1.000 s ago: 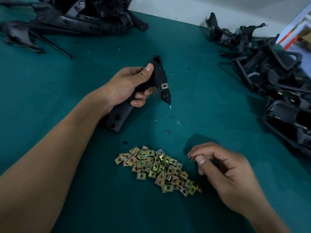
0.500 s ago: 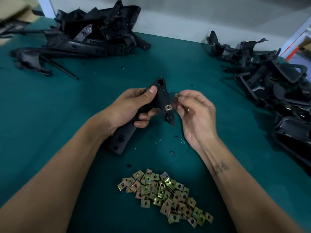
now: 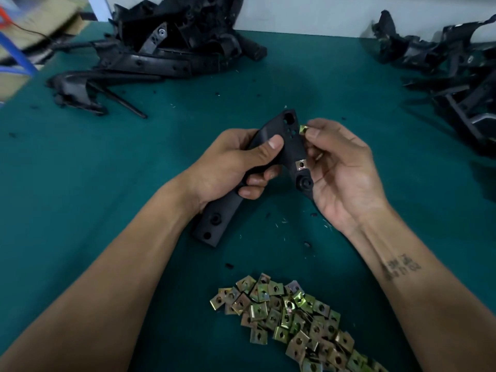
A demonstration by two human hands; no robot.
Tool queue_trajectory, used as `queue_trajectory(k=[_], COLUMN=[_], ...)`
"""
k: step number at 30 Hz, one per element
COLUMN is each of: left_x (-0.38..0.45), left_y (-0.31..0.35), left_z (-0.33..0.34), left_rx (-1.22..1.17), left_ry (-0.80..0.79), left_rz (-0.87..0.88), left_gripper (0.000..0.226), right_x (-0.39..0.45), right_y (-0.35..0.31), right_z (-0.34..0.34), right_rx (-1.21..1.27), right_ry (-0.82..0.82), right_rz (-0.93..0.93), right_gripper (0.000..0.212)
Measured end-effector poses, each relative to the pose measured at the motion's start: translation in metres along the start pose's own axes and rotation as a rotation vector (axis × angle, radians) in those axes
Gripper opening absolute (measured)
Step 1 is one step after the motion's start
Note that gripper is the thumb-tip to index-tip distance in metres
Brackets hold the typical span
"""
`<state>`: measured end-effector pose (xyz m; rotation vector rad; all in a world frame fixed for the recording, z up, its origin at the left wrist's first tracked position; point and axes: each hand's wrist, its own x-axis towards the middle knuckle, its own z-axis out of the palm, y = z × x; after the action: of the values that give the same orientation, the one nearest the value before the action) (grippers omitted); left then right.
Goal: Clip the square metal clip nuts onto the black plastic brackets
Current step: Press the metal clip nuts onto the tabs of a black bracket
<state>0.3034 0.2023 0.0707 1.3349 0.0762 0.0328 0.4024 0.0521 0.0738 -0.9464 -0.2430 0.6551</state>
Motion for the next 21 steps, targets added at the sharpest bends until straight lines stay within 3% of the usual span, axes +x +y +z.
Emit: queue_trajectory(k=[4, 9, 14, 21], left_x=[0.001, 0.001, -0.001, -0.002], left_y=[0.002, 0.003, 0.004, 0.006], left_z=[0.000, 0.003, 0.005, 0.005], left_rx=[0.052, 0.091, 0.108, 0.109], left_ry=[0.020, 0.029, 0.020, 0.018], left_rz=[-0.002, -0.007, -0.016, -0.023], left_gripper=[0.024, 0.031, 0.024, 0.024], right_x=[-0.002, 0.001, 0.002, -0.003], right_y=[-0.001, -0.016, -0.024, -0.028], right_z=[0.003, 0.002, 0.001, 0.006], right_rx=[-0.062, -0.316, -0.423, -0.321], right_ry=[0.051, 0.037, 0.013, -0.028], right_rz=[-0.067, -0.233, -0.201, -0.094], right_gripper=[0.015, 0.025, 0.028, 0.018])
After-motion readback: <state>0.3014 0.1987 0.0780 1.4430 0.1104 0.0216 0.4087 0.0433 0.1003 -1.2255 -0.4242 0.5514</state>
